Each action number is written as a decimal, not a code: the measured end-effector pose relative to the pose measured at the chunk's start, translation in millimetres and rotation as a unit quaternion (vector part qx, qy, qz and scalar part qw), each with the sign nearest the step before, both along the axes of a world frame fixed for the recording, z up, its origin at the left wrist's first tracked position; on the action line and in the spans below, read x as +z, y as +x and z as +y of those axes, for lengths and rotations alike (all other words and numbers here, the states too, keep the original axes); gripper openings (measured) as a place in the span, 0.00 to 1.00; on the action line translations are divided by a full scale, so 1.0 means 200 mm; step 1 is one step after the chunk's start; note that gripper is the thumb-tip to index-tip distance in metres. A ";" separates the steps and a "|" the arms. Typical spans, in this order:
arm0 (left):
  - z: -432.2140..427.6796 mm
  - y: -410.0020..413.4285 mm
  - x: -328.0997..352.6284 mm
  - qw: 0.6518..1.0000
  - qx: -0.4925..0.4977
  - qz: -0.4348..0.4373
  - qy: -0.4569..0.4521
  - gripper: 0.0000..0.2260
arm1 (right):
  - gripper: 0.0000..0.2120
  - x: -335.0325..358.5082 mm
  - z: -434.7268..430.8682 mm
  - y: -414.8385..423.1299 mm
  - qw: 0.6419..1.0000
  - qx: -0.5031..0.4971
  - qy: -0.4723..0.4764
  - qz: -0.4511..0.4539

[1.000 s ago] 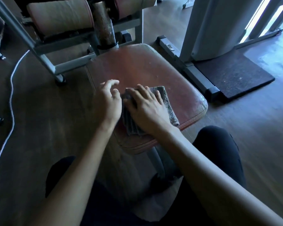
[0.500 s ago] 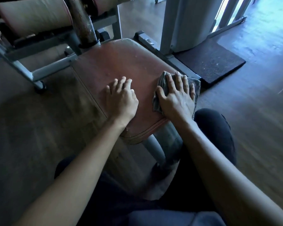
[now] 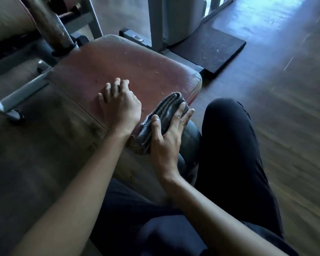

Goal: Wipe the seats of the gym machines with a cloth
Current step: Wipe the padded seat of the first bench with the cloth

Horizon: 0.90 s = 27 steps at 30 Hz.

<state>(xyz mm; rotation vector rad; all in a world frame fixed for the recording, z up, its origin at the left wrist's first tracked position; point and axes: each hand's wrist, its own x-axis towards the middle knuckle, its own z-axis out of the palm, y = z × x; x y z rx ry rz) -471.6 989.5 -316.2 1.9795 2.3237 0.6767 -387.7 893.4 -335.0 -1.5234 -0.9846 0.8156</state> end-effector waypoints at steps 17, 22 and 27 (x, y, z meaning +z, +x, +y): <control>0.00 -0.01 0.01 0.998 -0.003 -0.054 -0.020 0.19 | 0.36 0.05 0.19 0.08 0.996 -0.078 -0.028 0.045; 0.00 0.01 0.01 0.999 -0.006 -0.044 -0.017 0.19 | 0.36 0.02 -0.05 -0.09 0.997 -0.061 0.001 0.053; 0.00 -0.01 0.01 0.998 -0.008 -0.053 -0.025 0.19 | 0.36 0.02 0.07 -0.04 0.994 -0.077 -0.034 0.065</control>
